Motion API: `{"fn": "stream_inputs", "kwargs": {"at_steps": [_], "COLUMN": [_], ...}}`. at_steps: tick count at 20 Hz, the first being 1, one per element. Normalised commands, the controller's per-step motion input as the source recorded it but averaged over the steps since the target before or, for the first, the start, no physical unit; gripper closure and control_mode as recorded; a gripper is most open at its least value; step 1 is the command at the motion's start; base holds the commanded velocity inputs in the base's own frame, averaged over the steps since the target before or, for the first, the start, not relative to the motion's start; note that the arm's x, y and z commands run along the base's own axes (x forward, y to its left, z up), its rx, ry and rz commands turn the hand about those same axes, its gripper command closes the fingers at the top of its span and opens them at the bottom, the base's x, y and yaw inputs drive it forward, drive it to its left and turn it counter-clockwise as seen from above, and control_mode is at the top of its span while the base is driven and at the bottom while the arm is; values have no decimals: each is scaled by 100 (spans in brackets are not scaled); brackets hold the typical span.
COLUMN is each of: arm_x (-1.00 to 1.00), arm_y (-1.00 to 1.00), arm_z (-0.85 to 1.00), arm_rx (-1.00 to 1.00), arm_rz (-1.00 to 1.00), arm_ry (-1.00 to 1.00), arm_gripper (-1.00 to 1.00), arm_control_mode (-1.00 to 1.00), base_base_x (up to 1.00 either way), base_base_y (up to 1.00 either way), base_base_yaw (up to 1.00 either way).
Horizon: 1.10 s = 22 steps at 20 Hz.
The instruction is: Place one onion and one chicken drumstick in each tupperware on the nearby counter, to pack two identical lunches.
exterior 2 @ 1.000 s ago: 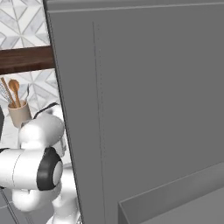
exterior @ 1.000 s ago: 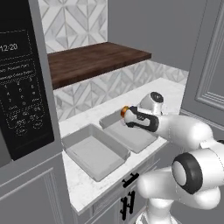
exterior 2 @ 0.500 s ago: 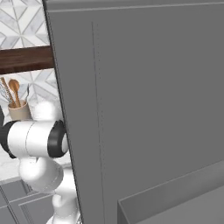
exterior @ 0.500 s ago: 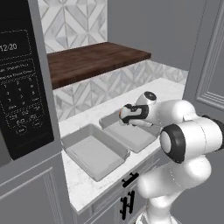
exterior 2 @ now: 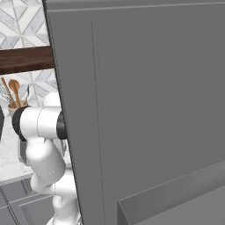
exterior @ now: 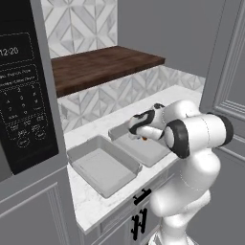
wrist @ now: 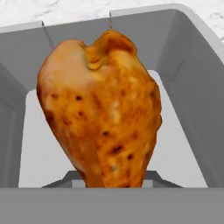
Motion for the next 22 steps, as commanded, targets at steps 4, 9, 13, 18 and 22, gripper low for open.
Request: {"fn": "stream_inputs", "kwargs": {"at_steps": [4,9,13,18,22], "arm_x": [35,43,-10,-37,-75], "arm_y": [-4,-2,3,13,34], "arm_z": [-34,-25,35,68,54], "arm_rx": [0,0,0,0,0], "arm_rz": [1,3,4,3,4], "arm_ry": [4,3,-1,-5,-3], "arm_gripper": [100,-100,-100,-100,-100], "arm_control_mode": [-100,-100,-100,-100,-100], "base_base_x": [0,0,0,0,0], "base_base_y": [0,0,0,0,0], "base_base_yaw": [0,0,0,0,0]}}
